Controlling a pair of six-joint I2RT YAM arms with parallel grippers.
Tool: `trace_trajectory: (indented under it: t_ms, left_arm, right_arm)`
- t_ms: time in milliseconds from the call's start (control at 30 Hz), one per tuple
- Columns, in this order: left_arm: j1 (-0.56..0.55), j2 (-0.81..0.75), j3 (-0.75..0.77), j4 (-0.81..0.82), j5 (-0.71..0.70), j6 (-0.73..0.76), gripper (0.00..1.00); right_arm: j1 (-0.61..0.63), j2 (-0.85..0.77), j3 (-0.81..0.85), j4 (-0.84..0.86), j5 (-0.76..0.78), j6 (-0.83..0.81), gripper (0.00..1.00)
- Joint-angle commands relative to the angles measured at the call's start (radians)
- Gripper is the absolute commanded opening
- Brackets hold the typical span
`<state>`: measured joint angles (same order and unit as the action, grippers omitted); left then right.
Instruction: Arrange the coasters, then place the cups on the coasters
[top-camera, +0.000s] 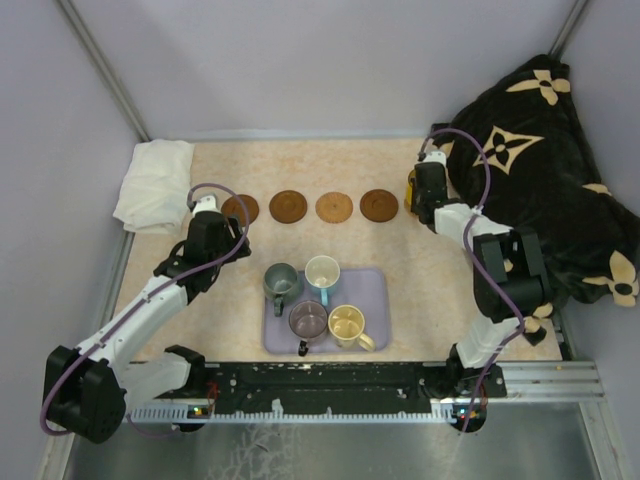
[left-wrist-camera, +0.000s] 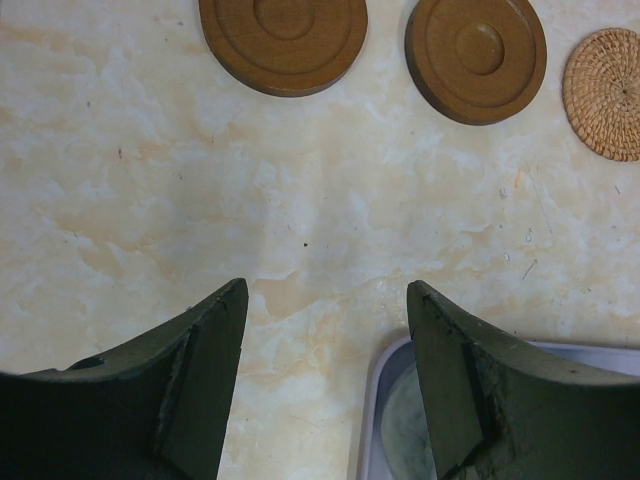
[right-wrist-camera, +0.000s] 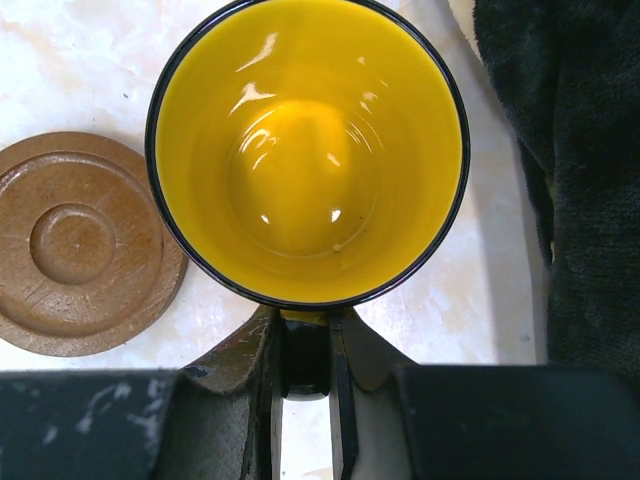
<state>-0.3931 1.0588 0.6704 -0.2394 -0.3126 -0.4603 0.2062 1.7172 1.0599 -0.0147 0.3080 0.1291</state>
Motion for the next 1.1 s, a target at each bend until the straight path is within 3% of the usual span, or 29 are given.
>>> trace_trajectory:
  t_ms: [0, 1067]
  left_arm:
    - [-0.005, 0.006, 0.011, 0.005, -0.009, -0.008, 0.72]
    - [-0.004, 0.022, 0.012, 0.005, -0.001, -0.003, 0.72]
  right_arm:
    - [-0.002, -0.007, 0.020, 0.118, 0.015, -0.016, 0.00]
    - [-0.005, 0.002, -0.026, 0.121, 0.057, 0.035, 0.00]
